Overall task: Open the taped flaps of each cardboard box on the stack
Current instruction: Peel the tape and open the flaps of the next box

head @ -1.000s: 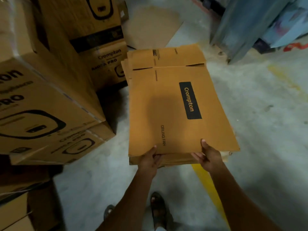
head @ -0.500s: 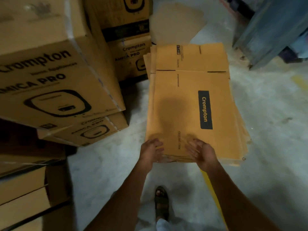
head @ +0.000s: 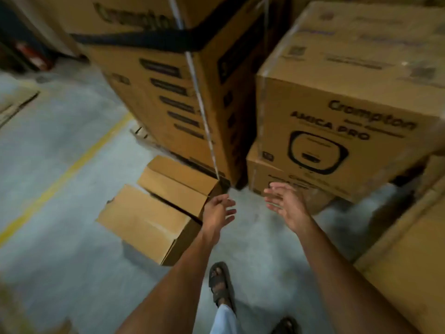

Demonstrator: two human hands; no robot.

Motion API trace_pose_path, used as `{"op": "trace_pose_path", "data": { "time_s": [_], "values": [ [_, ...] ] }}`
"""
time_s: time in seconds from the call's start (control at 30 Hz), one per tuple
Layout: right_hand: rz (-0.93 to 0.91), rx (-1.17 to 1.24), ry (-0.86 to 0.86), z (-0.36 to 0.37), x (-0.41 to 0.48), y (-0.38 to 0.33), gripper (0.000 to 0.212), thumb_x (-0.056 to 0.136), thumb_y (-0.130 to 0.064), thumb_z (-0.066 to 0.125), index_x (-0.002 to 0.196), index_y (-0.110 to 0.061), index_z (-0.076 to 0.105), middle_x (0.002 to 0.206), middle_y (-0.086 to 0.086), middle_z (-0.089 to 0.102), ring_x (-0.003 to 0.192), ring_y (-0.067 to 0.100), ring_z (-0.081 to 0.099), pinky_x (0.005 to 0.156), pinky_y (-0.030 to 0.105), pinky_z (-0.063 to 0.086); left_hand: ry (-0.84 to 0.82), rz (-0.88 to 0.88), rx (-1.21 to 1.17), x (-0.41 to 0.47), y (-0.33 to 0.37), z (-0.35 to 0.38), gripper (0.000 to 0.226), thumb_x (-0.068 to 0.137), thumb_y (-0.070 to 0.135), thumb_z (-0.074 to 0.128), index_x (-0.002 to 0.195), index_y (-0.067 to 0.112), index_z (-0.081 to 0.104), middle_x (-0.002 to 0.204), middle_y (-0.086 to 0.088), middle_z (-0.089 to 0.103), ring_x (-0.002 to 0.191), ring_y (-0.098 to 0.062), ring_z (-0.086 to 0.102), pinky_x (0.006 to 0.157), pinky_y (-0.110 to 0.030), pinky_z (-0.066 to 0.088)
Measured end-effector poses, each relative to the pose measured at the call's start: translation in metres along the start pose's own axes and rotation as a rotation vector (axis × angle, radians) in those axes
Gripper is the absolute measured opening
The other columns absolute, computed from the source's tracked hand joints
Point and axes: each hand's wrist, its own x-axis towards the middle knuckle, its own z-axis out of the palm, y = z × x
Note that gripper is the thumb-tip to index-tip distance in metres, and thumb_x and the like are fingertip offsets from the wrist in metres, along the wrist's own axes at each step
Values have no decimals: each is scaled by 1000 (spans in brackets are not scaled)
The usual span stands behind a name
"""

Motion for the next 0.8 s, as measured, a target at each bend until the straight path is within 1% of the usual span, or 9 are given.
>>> {"op": "trace_pose_path", "data": {
  "time_s": [0.1,0.17,0.3,0.37,0.43,0.57,0.63,0.7,0.8],
  "values": [
    [49,-122,-138,80,10,20,19,103,-8,50,115,-9,64,101,10,73,83,25,71,71,34,55,86,-19,-105,11,-6,-85,13,101,8,54,111,10,63,93,-3,67,78,-15,62,72,-29,51],
    [93,-184,-199,123,16,40,19,103,-8,50,117,-8,63,103,10,72,87,26,70,75,36,57,180,-58,-194,21,-17,-130,19,99,3,56,117,1,62,89,-8,68,72,-18,59,67,-29,47],
    [175,-329,-245,187,35,83,17,102,-6,53,114,-9,64,104,11,73,89,27,71,76,36,59,300,-147,-186,51,-56,-195,15,101,10,60,114,10,66,97,-11,72,74,-19,62,60,-25,49],
    [203,-409,-257,213,55,105,16,101,-7,55,112,-10,65,104,11,74,89,27,72,79,38,60,319,-195,-174,75,-80,-220,17,101,15,61,117,13,66,108,-11,72,86,-22,68,68,-29,55],
    [223,-495,-277,238,81,128,15,98,-6,59,110,-10,66,102,11,74,86,26,71,85,42,59,349,-251,-185,103,-101,-243,16,101,15,61,116,15,65,113,-10,70,101,-26,68,83,-35,57],
    [233,-693,-325,286,149,185,13,94,-4,63,103,-13,67,104,11,73,81,25,69,86,45,59,407,-350,-222,170,-150,-288,20,99,16,63,119,17,61,123,-9,63,112,-27,62,101,-44,51],
    [229,-807,-365,306,189,221,12,96,-6,62,102,-17,66,110,10,71,89,27,70,85,44,59,440,-393,-222,205,-179,-309,30,99,20,63,129,17,57,131,-10,59,116,-25,57,102,-44,49],
    [231,-916,-403,320,233,260,11,99,-9,59,105,-17,64,114,8,68,97,26,69,82,39,60,488,-433,-209,242,-213,-329,49,99,23,64,144,14,47,142,-11,53,119,-26,53,105,-45,46],
    [231,-1065,-414,335,296,316,26,98,-14,59,124,-17,59,123,8,63,106,23,64,91,41,57,549,-507,-246,291,-264,-350,68,97,24,67,154,12,33,149,-10,46,134,-33,46,114,-50,38]
  ]
}}
